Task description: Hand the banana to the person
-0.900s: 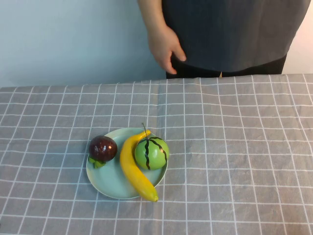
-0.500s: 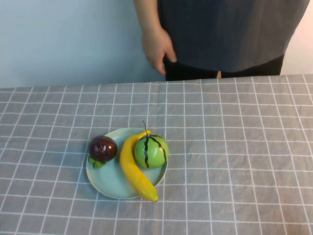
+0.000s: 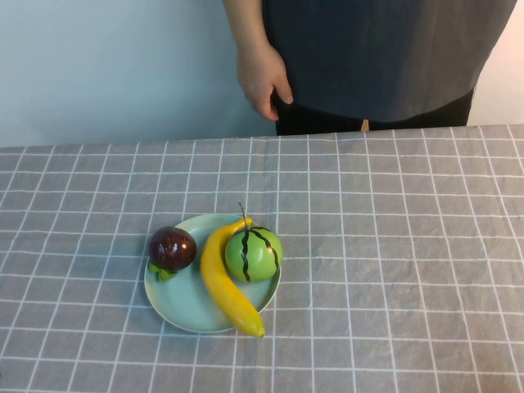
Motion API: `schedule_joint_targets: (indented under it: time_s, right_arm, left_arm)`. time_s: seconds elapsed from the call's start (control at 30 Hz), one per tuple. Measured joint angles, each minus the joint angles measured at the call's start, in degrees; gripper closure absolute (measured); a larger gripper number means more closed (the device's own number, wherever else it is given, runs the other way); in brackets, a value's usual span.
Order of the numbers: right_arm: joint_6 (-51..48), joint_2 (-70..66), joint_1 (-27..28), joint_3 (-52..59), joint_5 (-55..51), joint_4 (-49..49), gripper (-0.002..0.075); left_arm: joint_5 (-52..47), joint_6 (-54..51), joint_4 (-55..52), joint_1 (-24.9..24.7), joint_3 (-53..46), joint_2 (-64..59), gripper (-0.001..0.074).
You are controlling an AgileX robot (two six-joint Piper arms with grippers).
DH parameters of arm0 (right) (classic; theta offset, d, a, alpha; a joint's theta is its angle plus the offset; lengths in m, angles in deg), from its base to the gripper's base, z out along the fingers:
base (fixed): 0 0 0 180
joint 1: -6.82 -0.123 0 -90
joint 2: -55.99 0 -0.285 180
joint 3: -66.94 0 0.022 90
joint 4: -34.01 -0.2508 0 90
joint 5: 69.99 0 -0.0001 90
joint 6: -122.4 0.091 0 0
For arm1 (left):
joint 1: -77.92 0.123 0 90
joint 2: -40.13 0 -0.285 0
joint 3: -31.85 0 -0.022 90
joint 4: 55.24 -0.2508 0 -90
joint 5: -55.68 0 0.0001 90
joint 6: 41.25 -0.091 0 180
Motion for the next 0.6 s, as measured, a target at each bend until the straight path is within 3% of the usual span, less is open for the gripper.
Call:
schedule_joint_targets:
  time_s: [0.43, 0.6]
  right_arm:
    - [0.11, 0.00, 0.00, 0.00, 0.00, 0.37, 0.0733]
    - [0.11, 0.00, 0.00, 0.00, 0.00, 0.37, 0.0733]
  left_arm:
    - [0.24, 0.44, 0.42, 0.00, 0.00, 0.12, 0.0739]
    - [1.96, 6.51, 6.52, 0.00, -0.21, 0.12, 0.0739]
